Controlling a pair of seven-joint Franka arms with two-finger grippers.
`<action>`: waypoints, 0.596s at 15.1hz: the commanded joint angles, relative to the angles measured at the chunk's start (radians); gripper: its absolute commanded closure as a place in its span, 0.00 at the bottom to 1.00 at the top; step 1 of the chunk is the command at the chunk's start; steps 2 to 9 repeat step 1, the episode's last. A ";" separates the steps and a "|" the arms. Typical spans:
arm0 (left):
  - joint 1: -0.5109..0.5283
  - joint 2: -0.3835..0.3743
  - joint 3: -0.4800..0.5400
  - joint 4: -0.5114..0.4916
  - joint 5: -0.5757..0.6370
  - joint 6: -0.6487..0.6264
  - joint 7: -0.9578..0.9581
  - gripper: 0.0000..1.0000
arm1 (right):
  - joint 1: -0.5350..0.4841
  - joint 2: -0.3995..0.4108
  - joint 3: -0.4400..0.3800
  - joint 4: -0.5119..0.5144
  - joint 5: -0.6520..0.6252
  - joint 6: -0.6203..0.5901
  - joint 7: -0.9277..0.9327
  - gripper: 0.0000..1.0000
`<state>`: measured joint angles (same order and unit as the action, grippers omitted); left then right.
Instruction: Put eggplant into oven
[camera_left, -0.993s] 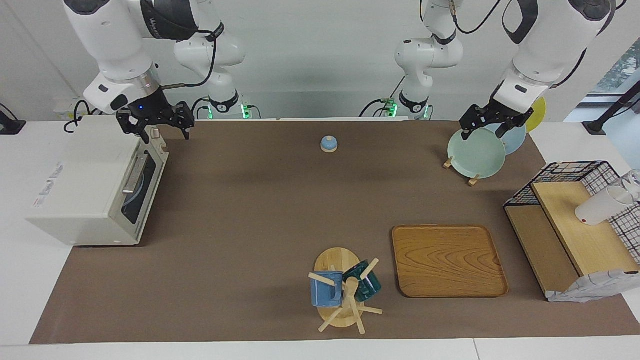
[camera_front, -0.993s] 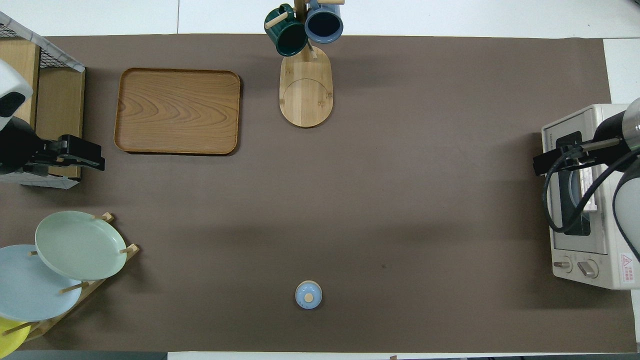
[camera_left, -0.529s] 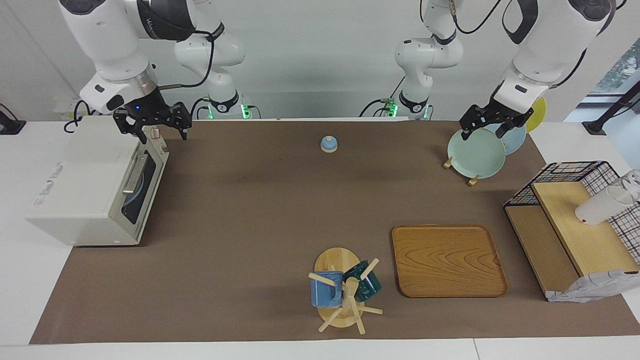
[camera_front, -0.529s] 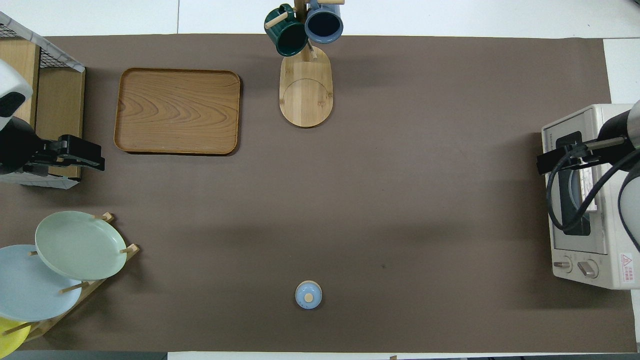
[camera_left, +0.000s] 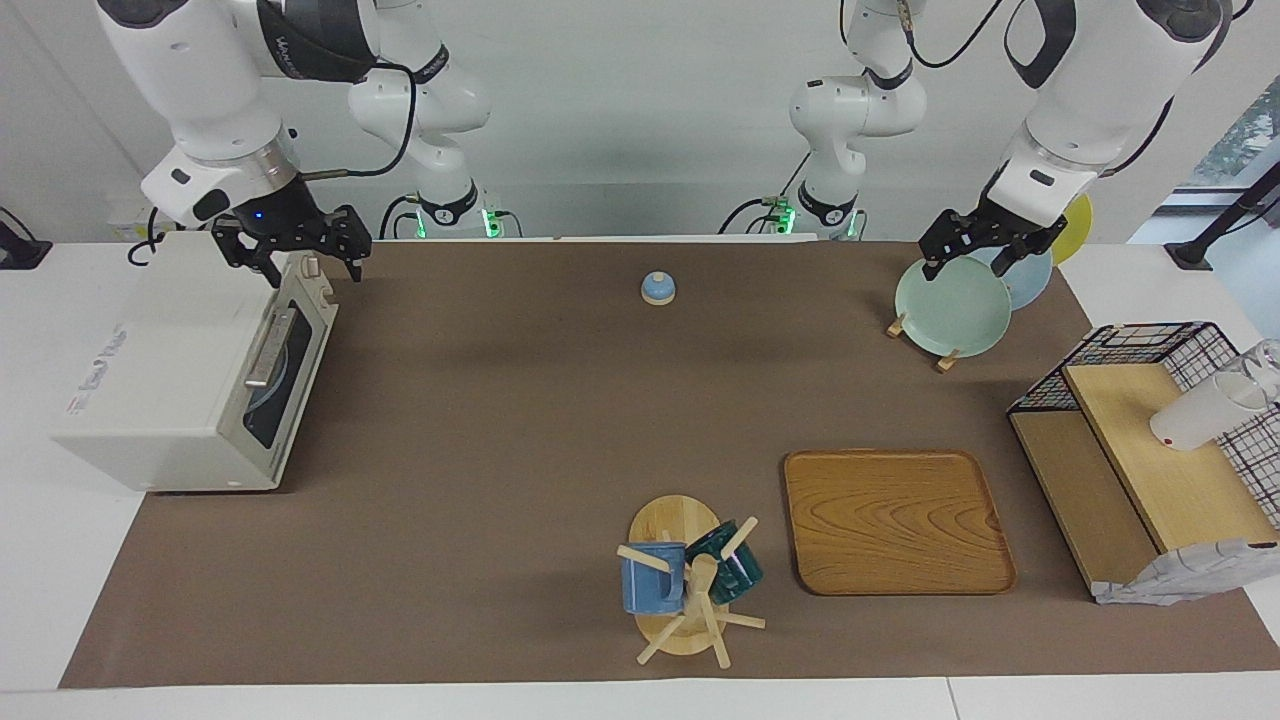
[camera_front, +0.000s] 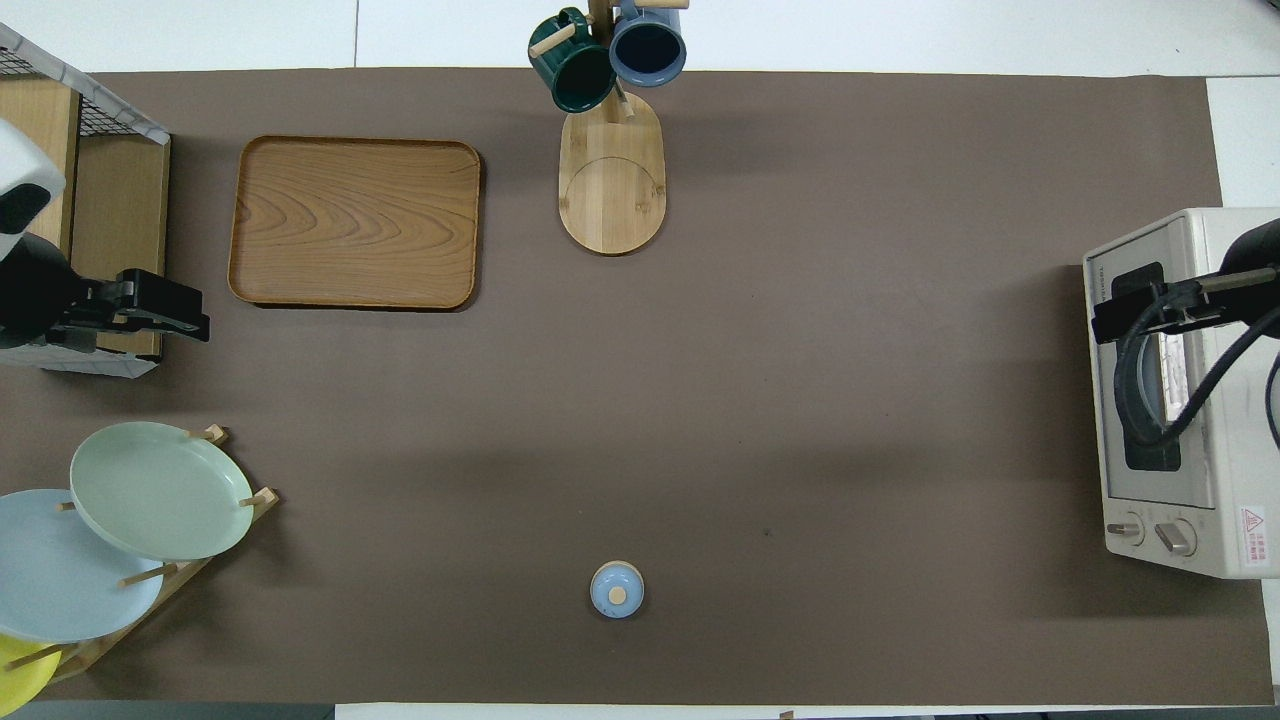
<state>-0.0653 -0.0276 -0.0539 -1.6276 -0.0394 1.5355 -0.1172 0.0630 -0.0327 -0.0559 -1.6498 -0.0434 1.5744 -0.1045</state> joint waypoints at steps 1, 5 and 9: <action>0.010 0.000 -0.009 0.006 0.019 -0.009 0.002 0.00 | 0.000 0.008 0.002 0.018 0.025 0.006 0.011 0.00; 0.010 0.000 -0.009 0.006 0.019 -0.009 0.002 0.00 | 0.000 0.008 0.002 0.018 0.025 0.006 0.011 0.00; 0.010 0.000 -0.009 0.006 0.019 -0.009 0.002 0.00 | 0.000 0.008 0.002 0.018 0.025 0.006 0.011 0.00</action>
